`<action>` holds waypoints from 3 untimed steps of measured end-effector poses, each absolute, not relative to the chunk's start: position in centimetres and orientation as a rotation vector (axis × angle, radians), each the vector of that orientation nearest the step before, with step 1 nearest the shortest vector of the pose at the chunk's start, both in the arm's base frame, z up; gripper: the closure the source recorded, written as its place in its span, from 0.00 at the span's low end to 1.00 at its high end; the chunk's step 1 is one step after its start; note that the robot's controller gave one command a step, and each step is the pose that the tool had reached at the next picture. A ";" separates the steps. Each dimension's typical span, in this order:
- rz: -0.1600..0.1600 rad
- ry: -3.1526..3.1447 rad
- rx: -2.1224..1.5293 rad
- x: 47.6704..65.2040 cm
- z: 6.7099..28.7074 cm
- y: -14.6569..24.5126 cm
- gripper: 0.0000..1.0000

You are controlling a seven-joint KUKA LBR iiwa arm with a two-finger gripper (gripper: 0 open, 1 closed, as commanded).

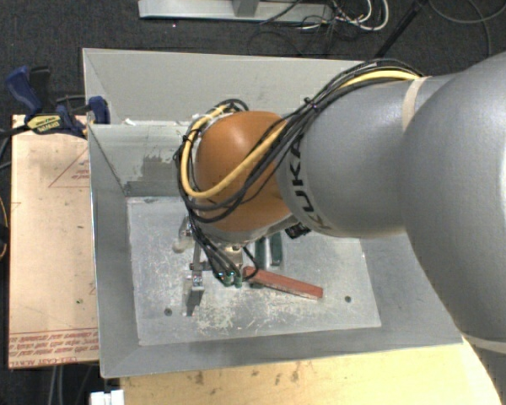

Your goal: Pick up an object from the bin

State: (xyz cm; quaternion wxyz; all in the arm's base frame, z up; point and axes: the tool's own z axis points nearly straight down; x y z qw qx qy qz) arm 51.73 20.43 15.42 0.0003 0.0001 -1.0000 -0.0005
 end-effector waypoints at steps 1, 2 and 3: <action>-0.004 -3.141 0.157 52.0 11.9 16.4 0.00; -0.001 -3.118 0.355 53.7 13.8 12.4 0.00; -0.002 -3.118 0.439 52.4 10.1 10.9 0.00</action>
Offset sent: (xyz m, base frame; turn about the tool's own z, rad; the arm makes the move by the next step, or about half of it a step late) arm 0.0282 -0.0913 -0.0013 -0.2472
